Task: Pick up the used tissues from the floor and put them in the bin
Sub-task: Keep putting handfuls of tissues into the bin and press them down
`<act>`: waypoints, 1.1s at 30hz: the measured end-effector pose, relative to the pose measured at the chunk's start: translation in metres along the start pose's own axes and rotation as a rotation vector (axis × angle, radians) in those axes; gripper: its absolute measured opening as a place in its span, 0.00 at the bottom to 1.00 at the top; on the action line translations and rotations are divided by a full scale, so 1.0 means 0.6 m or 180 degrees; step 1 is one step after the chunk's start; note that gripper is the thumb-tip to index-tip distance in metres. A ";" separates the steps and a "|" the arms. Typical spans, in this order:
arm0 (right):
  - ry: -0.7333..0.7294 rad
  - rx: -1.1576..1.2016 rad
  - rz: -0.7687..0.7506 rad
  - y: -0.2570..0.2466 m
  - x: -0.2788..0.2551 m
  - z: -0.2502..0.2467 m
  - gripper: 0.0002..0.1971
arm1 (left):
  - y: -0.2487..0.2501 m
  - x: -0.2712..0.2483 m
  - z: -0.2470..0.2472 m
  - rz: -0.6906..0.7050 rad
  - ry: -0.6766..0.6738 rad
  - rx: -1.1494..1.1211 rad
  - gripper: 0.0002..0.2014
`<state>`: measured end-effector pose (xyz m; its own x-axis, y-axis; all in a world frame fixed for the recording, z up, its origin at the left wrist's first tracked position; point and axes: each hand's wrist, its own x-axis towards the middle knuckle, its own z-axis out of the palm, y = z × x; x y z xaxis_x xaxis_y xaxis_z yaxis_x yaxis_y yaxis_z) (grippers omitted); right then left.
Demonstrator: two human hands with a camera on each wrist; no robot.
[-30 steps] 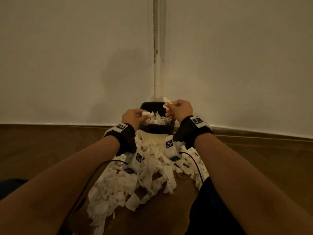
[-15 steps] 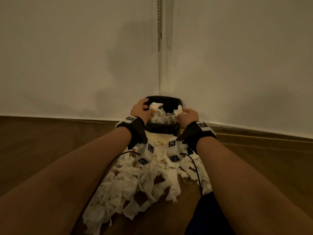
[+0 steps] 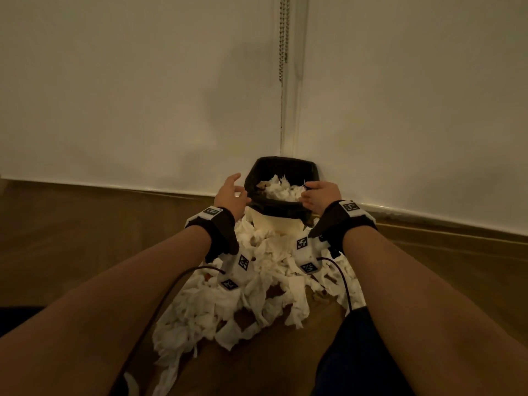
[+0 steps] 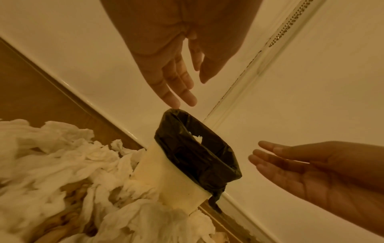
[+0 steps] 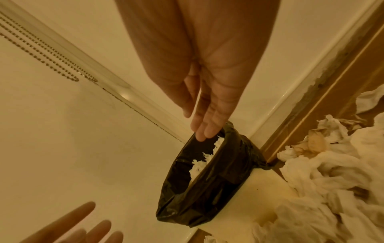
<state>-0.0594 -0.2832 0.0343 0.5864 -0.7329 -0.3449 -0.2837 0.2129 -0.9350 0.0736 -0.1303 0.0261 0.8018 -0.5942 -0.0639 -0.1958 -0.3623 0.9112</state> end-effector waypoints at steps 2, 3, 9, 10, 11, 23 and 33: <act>-0.0075 0.0296 0.0096 -0.006 -0.016 -0.004 0.20 | -0.011 -0.014 -0.011 -0.0079 0.0037 -0.0102 0.25; -0.0066 0.0368 0.0120 -0.008 -0.020 -0.006 0.20 | -0.014 -0.020 -0.017 -0.0121 0.0065 -0.0131 0.24; 0.0088 0.0128 -0.0068 -0.022 -0.051 0.020 0.16 | -0.051 -0.069 -0.059 -0.0220 0.0263 -0.0159 0.23; 0.0088 0.0037 -0.0087 -0.023 -0.056 0.027 0.16 | -0.061 -0.077 -0.066 -0.0262 0.0263 -0.0189 0.23; 0.0068 -0.0018 -0.0107 -0.023 -0.060 0.036 0.15 | -0.070 -0.088 -0.073 -0.0306 0.0269 -0.0213 0.23; -0.0724 -0.0229 0.0232 0.016 -0.167 0.157 0.06 | -0.234 -0.234 -0.133 -0.0833 0.0307 0.0130 0.18; -0.0628 -0.1428 0.0350 0.190 -0.204 0.247 0.14 | -0.345 -0.314 -0.153 -0.0962 0.0020 0.0878 0.12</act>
<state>-0.0508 -0.0734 -0.0422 0.6547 -0.5763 -0.4891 -0.6248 -0.0486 -0.7793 0.0151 0.1223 -0.1134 0.8497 -0.4273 -0.3088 -0.0944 -0.6995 0.7084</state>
